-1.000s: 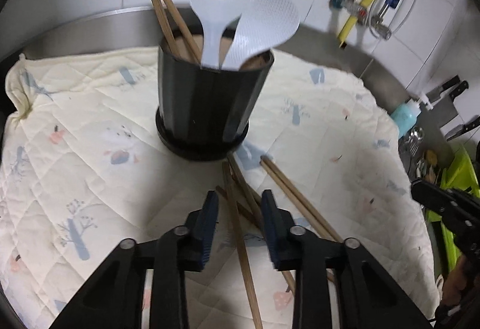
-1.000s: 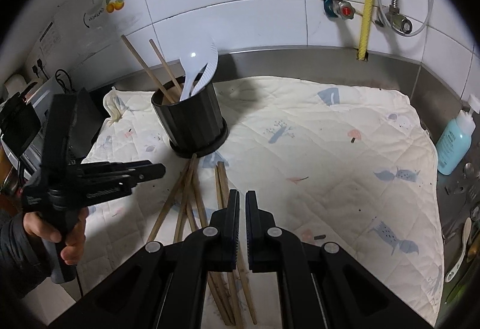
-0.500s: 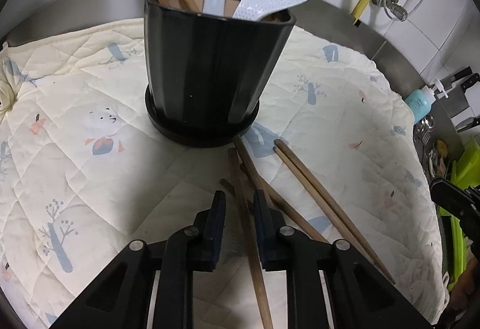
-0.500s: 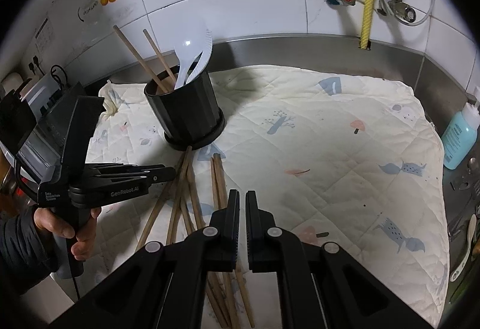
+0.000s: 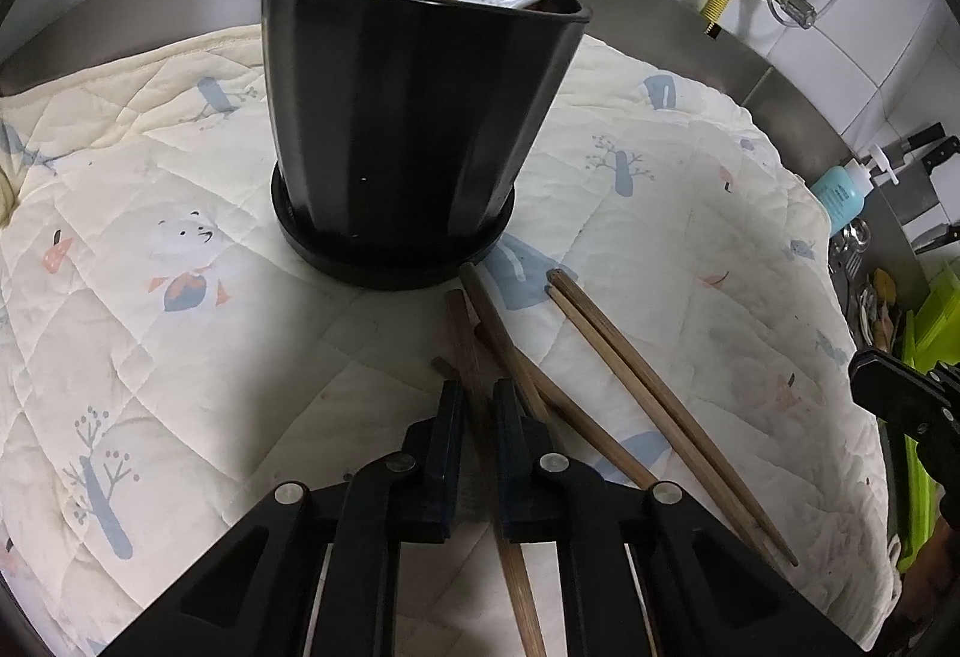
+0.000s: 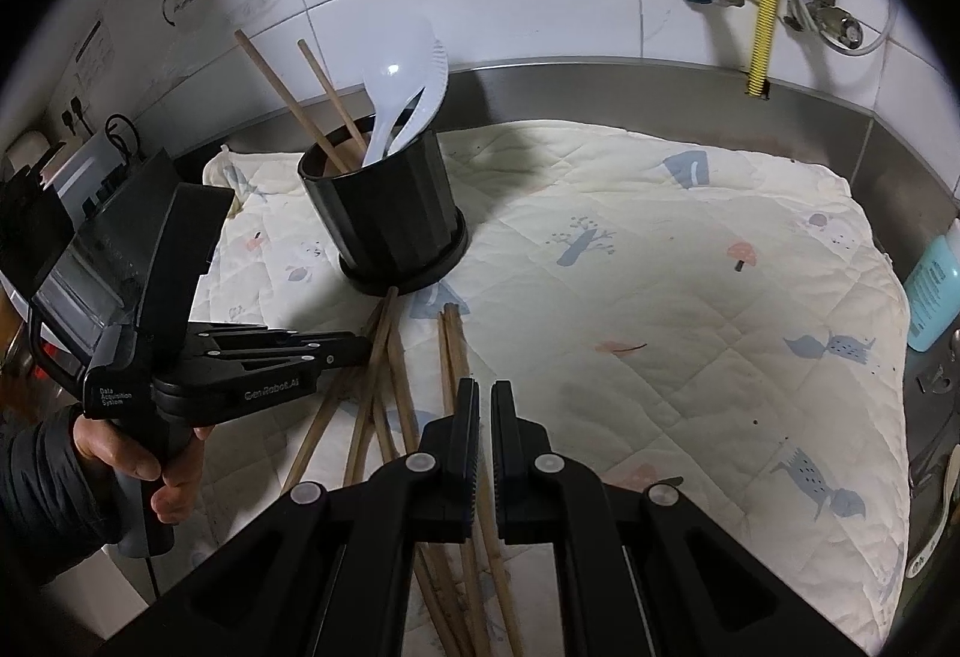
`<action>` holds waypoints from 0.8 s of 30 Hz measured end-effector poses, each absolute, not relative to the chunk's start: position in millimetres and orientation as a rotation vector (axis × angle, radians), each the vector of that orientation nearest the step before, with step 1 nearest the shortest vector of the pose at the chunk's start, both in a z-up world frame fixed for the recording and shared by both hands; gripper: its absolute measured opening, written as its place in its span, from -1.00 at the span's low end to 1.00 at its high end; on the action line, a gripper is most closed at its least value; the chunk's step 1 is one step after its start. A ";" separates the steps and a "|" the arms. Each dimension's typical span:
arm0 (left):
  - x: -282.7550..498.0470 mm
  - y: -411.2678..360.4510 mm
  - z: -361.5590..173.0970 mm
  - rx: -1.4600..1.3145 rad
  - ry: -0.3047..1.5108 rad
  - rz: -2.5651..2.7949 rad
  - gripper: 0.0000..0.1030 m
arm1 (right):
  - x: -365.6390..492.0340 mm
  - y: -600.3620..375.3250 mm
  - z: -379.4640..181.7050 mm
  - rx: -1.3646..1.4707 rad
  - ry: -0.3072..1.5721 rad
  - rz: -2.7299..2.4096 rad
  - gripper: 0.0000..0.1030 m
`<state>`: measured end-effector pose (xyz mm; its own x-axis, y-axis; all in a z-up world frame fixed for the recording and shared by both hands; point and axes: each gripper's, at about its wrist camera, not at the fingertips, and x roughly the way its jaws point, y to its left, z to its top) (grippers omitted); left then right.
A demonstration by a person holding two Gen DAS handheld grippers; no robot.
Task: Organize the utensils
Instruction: 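Close the left tool on a chopstick while the right tool closes on another chopstick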
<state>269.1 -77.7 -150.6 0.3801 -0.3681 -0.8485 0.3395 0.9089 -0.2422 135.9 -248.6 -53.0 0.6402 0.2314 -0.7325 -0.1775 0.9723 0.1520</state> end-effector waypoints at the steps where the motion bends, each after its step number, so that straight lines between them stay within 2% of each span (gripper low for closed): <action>1: 269.1 -77.8 -150.5 -0.032 1.090 -0.452 -0.81 | 136.8 -247.8 -53.4 0.067 0.847 0.236 -0.88; 24: 239.2 -27.4 -96.0 -0.093 0.968 -0.443 -0.81 | 200.9 -225.6 -99.3 0.053 0.996 0.320 -0.88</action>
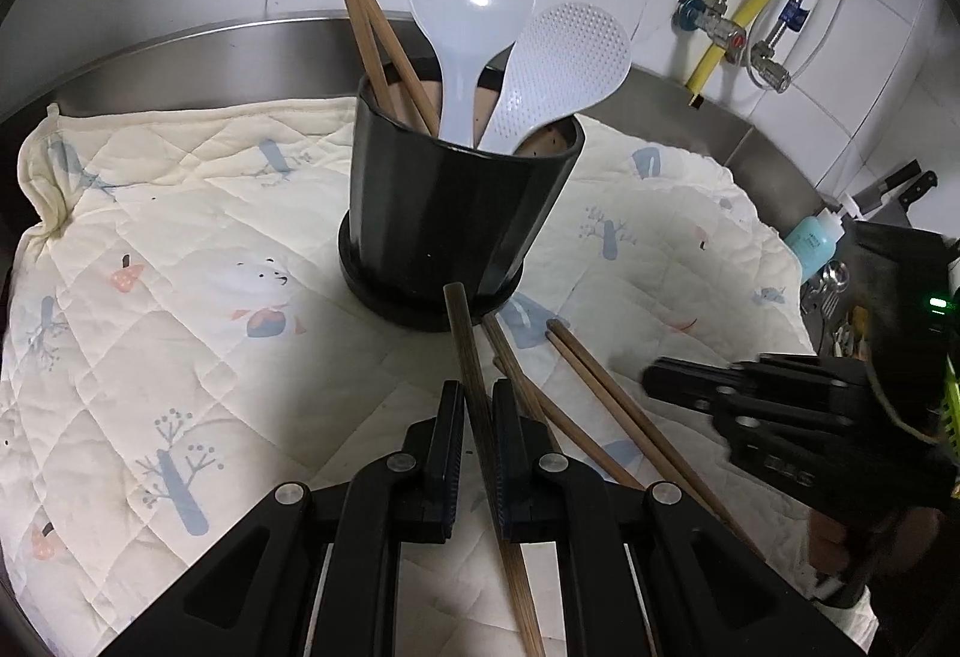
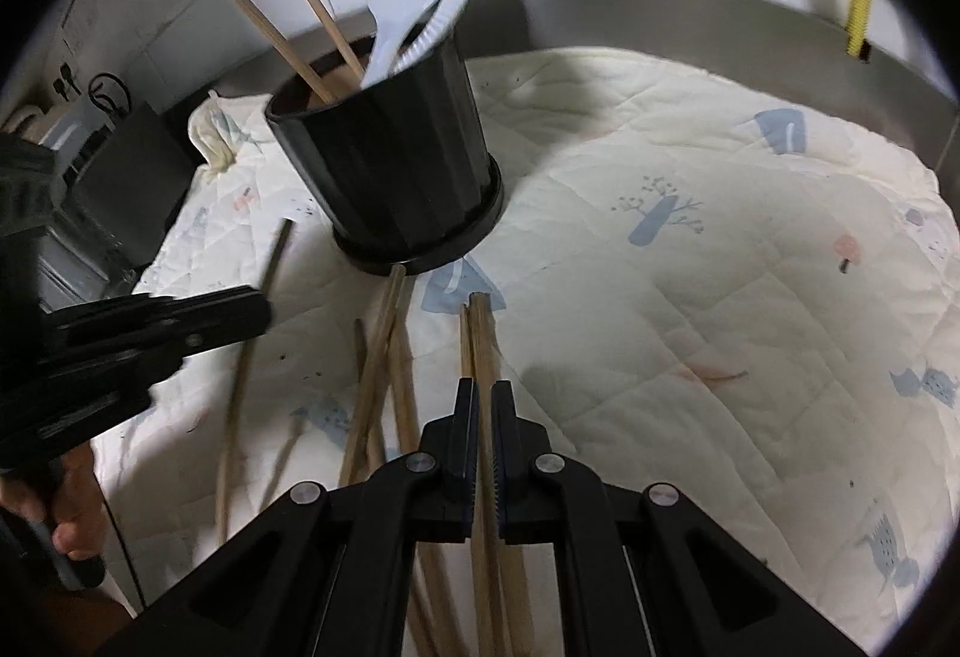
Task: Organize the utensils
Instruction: 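Close the left tool on a chopstick while the right tool closes on another chopstick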
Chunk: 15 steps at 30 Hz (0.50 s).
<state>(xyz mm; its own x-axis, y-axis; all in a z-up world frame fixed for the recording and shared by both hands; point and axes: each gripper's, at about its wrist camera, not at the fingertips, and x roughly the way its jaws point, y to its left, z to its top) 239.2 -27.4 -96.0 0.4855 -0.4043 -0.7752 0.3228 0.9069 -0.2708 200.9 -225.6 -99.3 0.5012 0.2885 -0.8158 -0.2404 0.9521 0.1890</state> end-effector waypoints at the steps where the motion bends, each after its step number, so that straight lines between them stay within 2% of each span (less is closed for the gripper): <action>1: 239.1 -26.8 -94.9 -0.094 0.966 -0.443 -0.81 | 203.8 -224.3 -101.5 0.053 1.002 0.327 -0.88; 15: 238.1 -14.8 -87.9 -0.109 0.953 -0.440 -0.82 | 226.2 -206.4 -114.7 -0.052 1.043 0.343 -0.85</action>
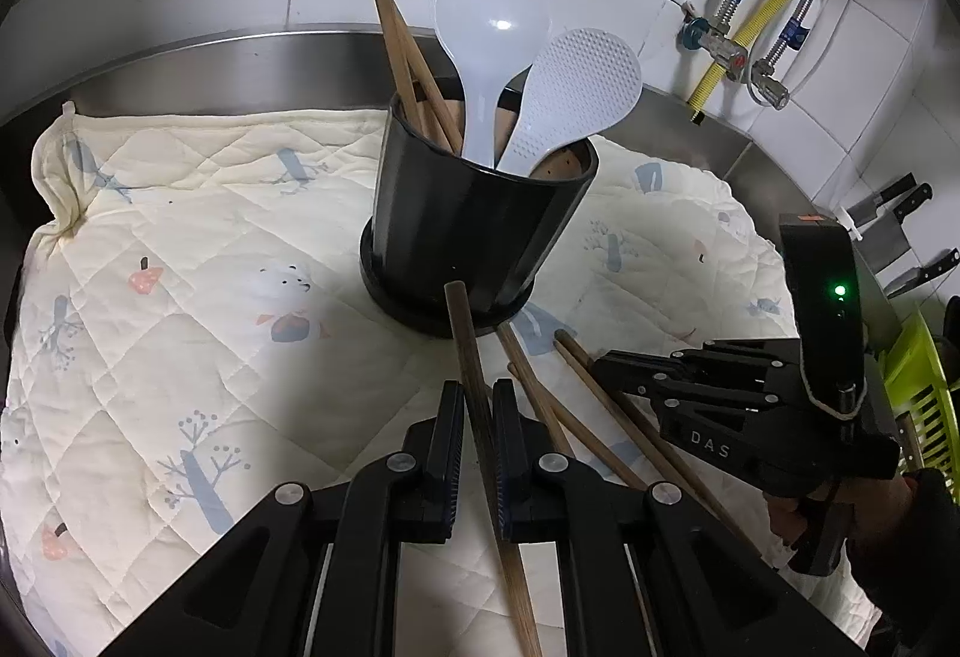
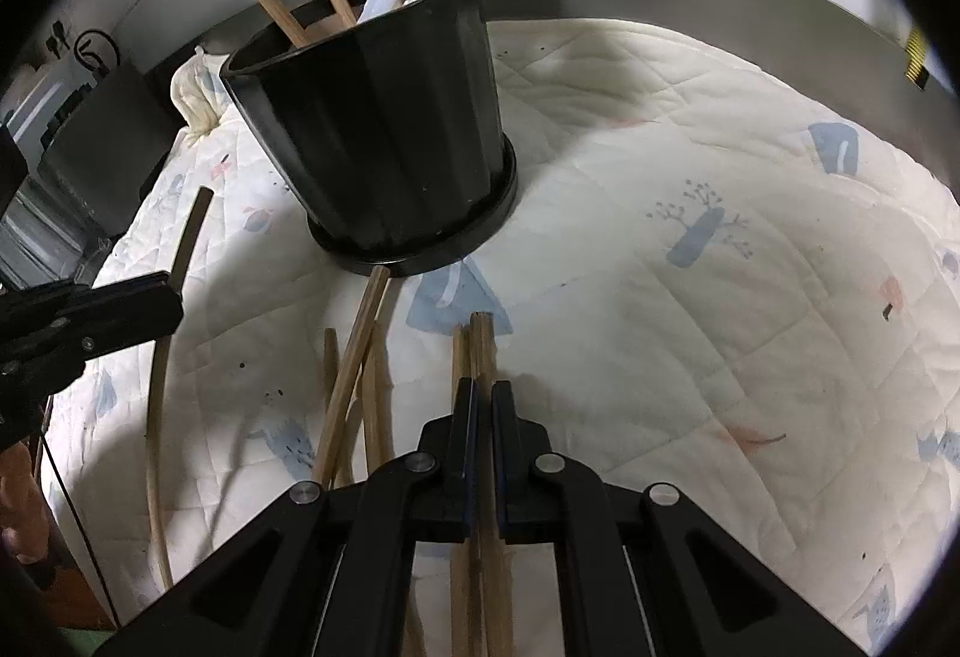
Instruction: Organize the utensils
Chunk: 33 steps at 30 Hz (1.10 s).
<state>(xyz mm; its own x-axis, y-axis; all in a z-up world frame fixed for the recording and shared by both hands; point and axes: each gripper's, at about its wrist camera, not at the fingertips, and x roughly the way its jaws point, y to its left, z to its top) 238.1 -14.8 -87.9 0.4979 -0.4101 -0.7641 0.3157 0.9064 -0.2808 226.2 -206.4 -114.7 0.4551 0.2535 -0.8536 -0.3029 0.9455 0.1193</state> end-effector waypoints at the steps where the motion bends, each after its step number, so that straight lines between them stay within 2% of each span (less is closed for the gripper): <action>1: 238.3 -14.3 -87.5 -0.110 0.954 -0.440 -0.82 | 227.2 -205.7 -114.8 -0.059 1.048 0.347 -0.85; 21: 236.1 -6.0 -75.0 -0.122 0.922 -0.430 -0.82 | 241.5 -195.8 -114.3 -0.106 1.052 0.363 -0.80; 33: 228.4 -7.1 -45.7 -0.132 0.850 -0.435 -0.82 | 209.5 -223.7 -55.6 -0.045 0.886 0.343 -0.80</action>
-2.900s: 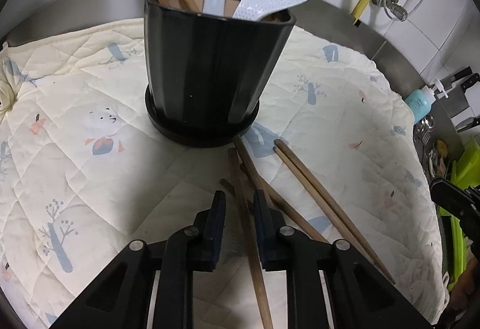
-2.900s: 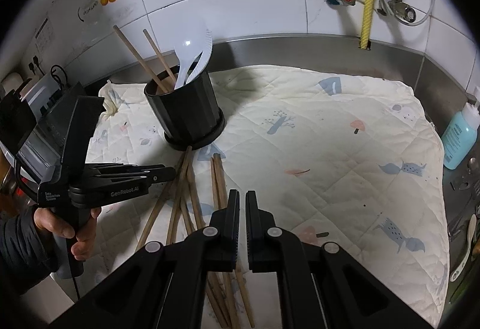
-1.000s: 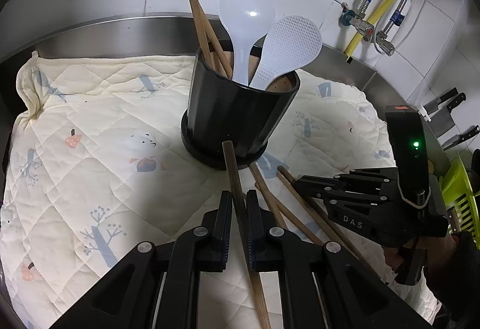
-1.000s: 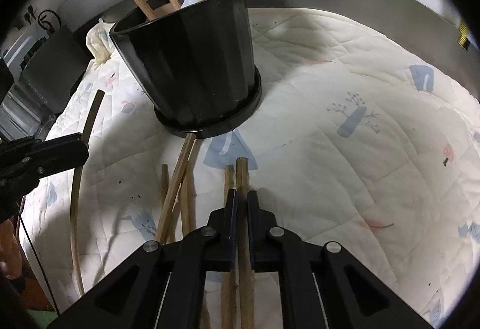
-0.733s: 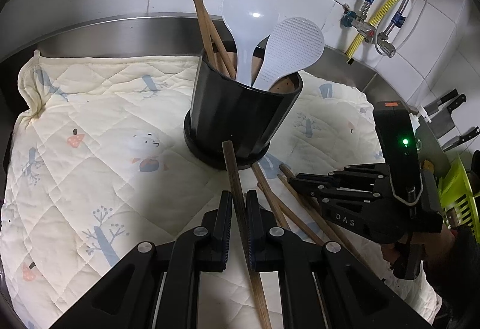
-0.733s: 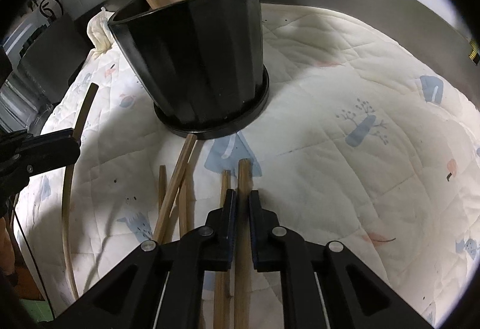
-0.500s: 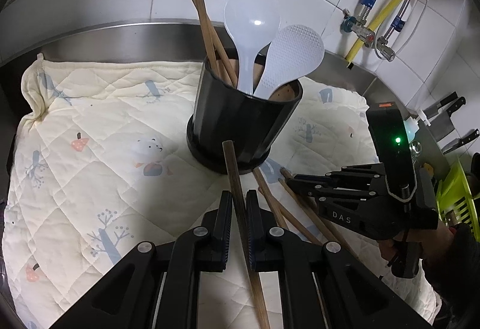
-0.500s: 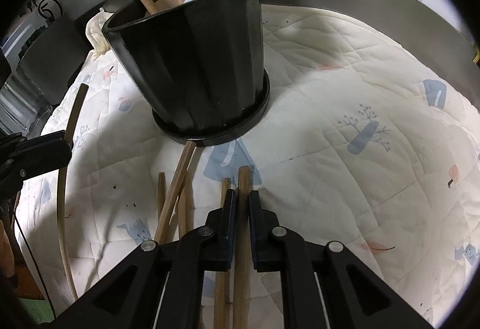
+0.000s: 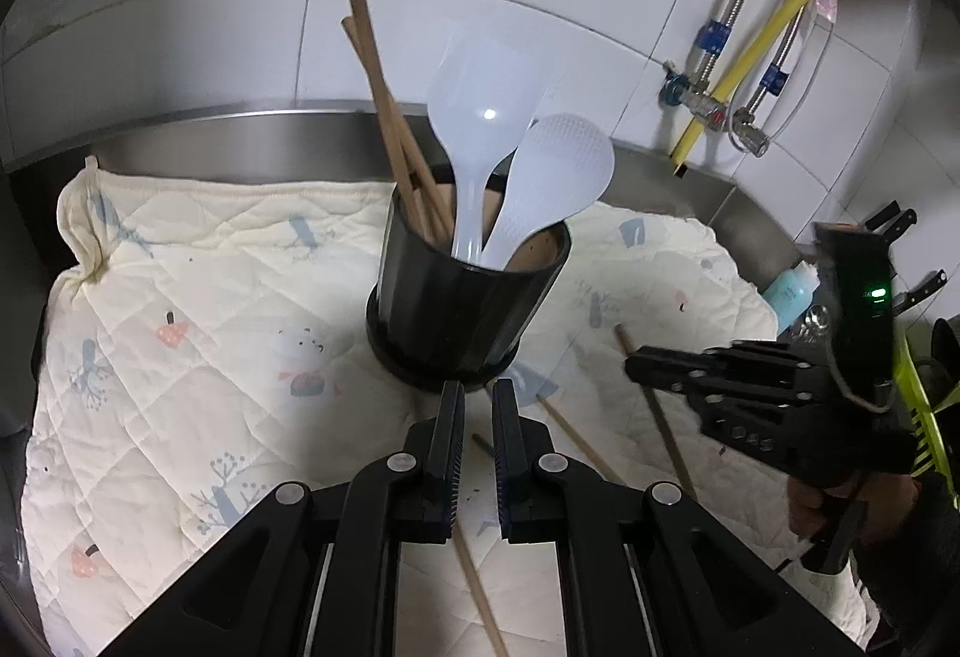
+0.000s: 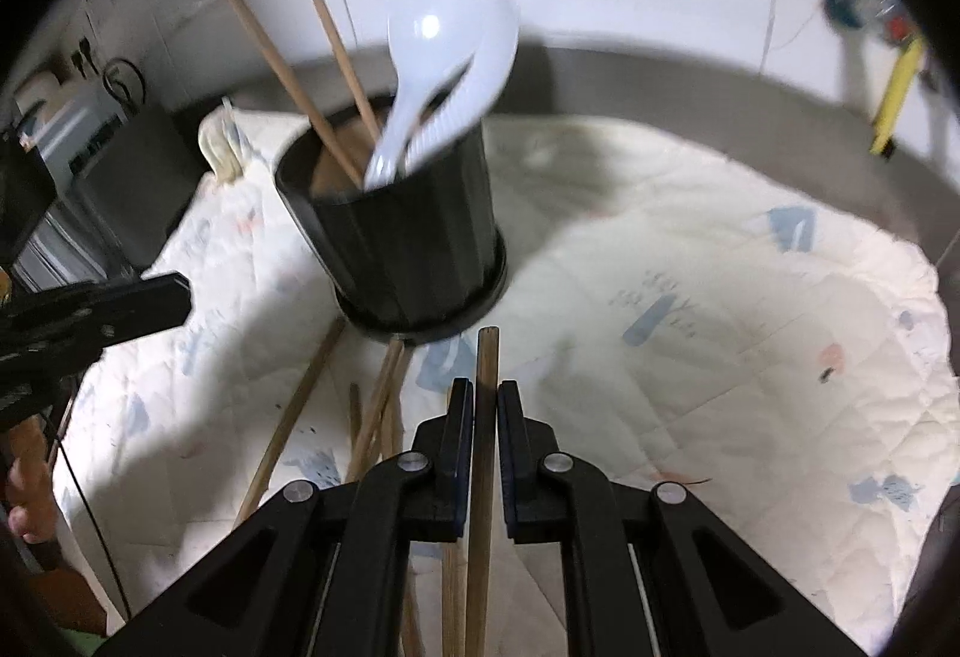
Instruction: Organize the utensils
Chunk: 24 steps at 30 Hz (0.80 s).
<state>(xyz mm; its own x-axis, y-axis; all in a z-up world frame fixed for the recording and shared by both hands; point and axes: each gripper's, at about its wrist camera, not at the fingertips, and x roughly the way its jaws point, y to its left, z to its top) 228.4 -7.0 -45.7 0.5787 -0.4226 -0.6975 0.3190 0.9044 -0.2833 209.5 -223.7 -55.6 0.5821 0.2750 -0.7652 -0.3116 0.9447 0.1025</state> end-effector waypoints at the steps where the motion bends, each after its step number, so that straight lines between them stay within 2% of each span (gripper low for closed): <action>1: 228.2 -7.2 -45.3 -0.134 0.850 -0.435 -0.82 | 206.3 -225.7 -50.5 -0.041 0.870 0.340 -0.81; 9: 235.4 -20.6 -73.2 -0.083 0.965 -0.435 -0.81 | 202.6 -229.8 -40.3 -0.020 0.825 0.336 -0.81; 16: 244.5 -21.0 -99.3 -0.091 1.043 -0.413 -0.79 | 204.7 -241.1 -66.2 0.043 0.919 0.351 -0.79; 17: 246.9 -19.7 -102.0 -0.098 1.056 -0.405 -0.79 | 206.9 -240.4 -71.3 0.045 0.937 0.356 -0.78; 20: 255.6 -15.3 -110.1 -0.124 1.091 -0.392 -0.77 | 211.6 -236.3 -82.0 0.020 0.956 0.344 -0.51; 24: 264.0 -11.4 -116.3 -0.136 1.106 -0.386 -0.72 | 220.0 -228.8 -95.1 -0.012 0.979 0.342 -0.48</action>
<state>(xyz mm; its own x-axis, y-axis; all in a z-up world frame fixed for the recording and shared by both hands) 264.0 -11.4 -116.3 0.3897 -0.3694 -0.8436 0.2351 0.9256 -0.2966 220.0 -228.8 -95.1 0.5090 0.2788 -0.8144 -0.2893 0.9465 0.1433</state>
